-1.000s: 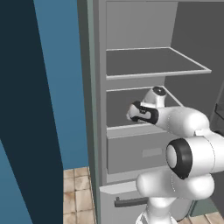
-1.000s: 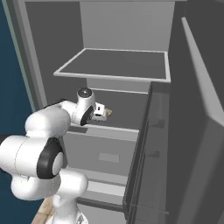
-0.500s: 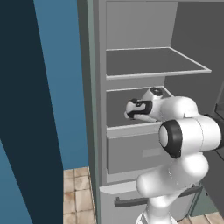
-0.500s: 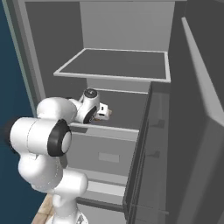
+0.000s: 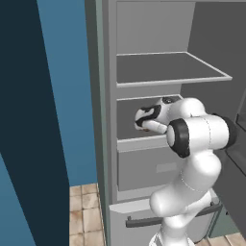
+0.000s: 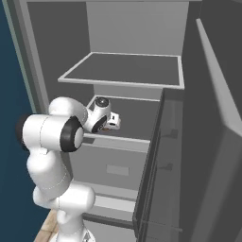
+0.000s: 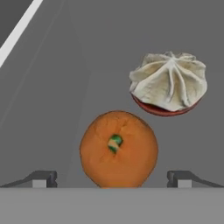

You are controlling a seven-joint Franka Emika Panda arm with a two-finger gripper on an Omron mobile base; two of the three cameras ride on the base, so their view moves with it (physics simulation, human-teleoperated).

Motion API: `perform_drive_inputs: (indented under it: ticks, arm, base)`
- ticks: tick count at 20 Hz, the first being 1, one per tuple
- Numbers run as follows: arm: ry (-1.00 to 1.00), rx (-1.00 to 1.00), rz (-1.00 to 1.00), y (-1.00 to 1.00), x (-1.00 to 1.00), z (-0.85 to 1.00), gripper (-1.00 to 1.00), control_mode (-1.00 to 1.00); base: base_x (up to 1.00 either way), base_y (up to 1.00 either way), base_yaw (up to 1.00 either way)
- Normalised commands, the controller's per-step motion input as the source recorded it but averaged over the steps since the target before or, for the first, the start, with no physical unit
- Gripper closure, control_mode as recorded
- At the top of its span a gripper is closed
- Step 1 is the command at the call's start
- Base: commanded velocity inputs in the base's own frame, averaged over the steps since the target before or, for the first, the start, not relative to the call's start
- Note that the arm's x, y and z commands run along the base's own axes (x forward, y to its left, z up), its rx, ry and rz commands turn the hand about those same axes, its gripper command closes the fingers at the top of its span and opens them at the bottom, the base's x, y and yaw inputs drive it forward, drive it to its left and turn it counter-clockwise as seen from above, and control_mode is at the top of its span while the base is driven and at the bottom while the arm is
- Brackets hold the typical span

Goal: Move the tangerine and dumpling from the second highest shelf to the top shelf to make space. Then, place the pitcher from the counter on the cleared second highest shelf.

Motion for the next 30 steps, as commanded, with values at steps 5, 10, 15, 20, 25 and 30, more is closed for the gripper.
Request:
perform_drive_inputs:
  ticks: [5, 10, 15, 20, 25, 30]
  arm:
    - [0.00, 0.00, 0.00, 0.00, 0.29, -0.24, -1.00, -1.00]
    - [0.00, 0.00, 0.00, 0.00, 0.28, -0.24, -1.00, -1.00]
    - [0.00, 0.00, 0.00, 0.00, 0.12, -0.37, 1.00, -1.00]
    - [-0.02, 0.00, 0.02, 0.00, -0.30, -0.41, 1.00, -1.00]
    - [-0.10, 0.00, 0.07, 0.00, -0.91, -0.02, 1.00, -1.00]
    - [-0.14, 0.00, 0.04, 0.00, -1.00, 0.51, 1.00, -1.00]
  base:
    - [0.00, 0.00, 0.00]
    - [0.00, 0.00, 0.00]
    - [0.00, 0.00, 0.00]
    - [0.00, 0.00, 0.00]
    - [0.00, 0.00, 0.00]
    - [0.00, 0.00, 0.00]
